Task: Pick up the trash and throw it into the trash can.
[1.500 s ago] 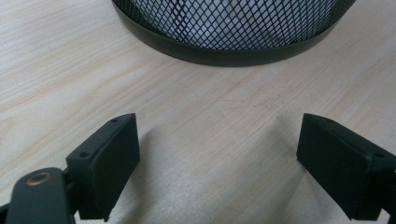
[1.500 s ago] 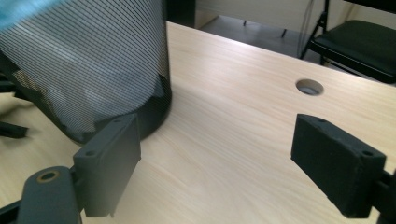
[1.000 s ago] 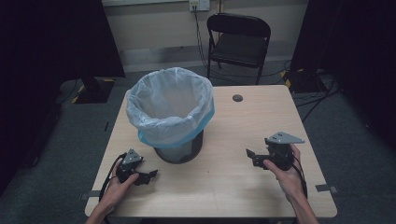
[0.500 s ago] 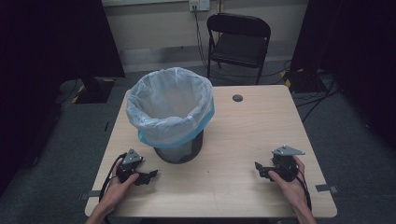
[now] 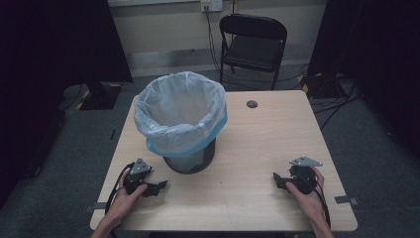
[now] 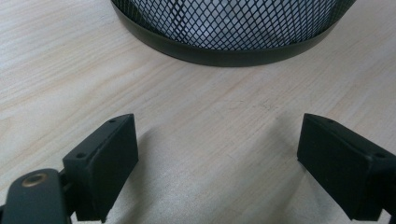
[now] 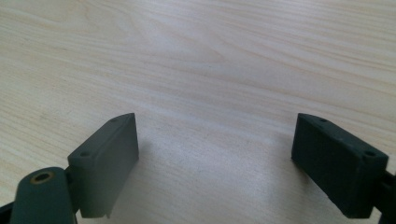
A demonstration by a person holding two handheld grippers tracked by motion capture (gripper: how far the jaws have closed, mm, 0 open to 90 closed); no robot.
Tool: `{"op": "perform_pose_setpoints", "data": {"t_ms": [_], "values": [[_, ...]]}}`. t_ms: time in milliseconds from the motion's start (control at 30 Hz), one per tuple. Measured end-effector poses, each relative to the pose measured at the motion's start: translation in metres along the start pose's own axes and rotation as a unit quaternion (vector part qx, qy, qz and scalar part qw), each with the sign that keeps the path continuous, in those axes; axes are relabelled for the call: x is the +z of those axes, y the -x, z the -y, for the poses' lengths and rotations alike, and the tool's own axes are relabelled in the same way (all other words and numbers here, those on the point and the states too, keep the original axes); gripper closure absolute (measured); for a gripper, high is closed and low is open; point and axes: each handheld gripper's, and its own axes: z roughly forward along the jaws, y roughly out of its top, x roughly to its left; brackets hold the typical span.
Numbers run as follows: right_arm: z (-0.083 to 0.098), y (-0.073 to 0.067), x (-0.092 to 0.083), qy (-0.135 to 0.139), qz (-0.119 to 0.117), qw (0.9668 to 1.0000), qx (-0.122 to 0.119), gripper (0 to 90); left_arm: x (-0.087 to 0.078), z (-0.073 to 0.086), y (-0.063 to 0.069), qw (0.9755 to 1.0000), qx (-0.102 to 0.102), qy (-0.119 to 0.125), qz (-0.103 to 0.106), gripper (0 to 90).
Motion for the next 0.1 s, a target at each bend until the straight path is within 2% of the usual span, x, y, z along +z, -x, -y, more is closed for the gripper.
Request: {"op": "perform_pose_setpoints", "data": {"t_ms": [100], "values": [[0.0000,0.0000,0.0000,-0.001,-0.001,1.0000,0.001,14.0,0.0000,0.0000,0.0000,1.0000,0.000,0.000,0.000,11.7]]}}
